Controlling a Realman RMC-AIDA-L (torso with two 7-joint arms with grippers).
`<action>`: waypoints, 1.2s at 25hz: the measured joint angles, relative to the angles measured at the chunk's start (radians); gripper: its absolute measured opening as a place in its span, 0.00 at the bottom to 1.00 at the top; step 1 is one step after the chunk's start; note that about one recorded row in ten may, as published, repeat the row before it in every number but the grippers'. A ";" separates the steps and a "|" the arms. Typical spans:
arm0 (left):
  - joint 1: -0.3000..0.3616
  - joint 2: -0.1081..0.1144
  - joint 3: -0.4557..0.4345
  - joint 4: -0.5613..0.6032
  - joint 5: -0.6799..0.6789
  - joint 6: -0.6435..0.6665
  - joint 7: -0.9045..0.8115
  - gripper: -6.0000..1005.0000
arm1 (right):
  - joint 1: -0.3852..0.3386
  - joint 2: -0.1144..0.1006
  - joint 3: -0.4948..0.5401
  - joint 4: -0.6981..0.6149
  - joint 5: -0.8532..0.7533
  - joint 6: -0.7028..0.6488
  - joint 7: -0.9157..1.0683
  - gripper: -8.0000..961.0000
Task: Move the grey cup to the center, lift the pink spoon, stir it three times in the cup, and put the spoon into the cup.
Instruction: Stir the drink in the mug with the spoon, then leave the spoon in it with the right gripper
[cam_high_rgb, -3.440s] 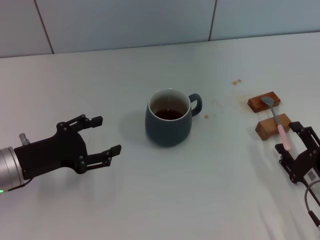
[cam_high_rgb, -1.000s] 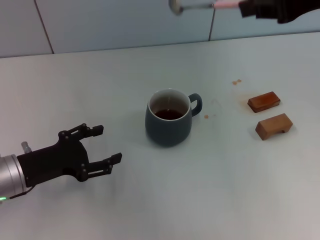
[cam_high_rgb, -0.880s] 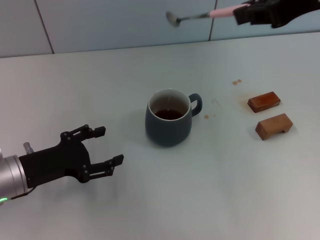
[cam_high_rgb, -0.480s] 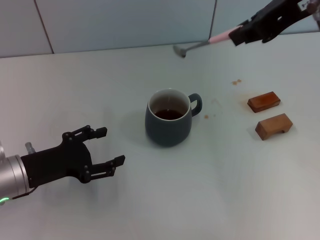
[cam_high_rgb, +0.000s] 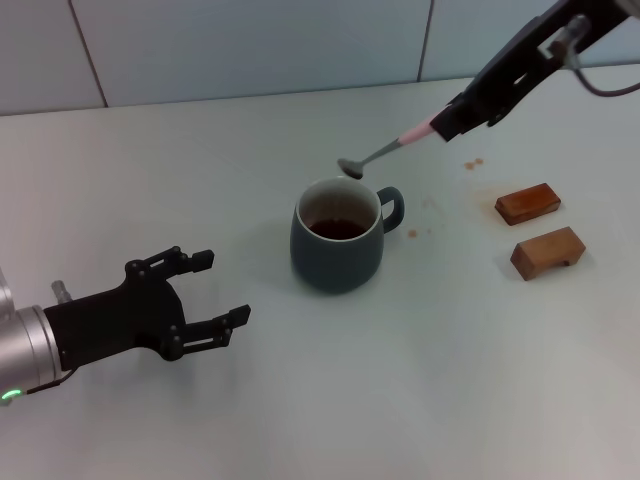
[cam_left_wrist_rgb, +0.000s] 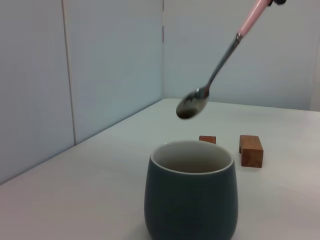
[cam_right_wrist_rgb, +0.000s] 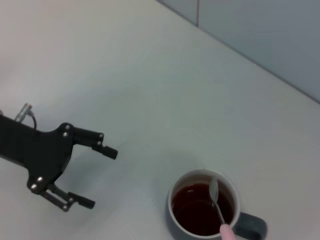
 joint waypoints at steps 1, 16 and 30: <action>-0.003 0.000 -0.001 0.000 0.000 -0.003 -0.003 0.85 | 0.012 0.001 -0.005 0.039 -0.005 0.013 -0.009 0.12; -0.016 0.000 -0.005 0.000 -0.001 -0.013 -0.022 0.85 | 0.097 0.008 -0.020 0.342 -0.085 0.144 -0.089 0.12; -0.020 0.000 -0.009 0.000 -0.003 -0.013 -0.022 0.85 | 0.195 0.019 -0.058 0.605 -0.121 0.237 -0.131 0.12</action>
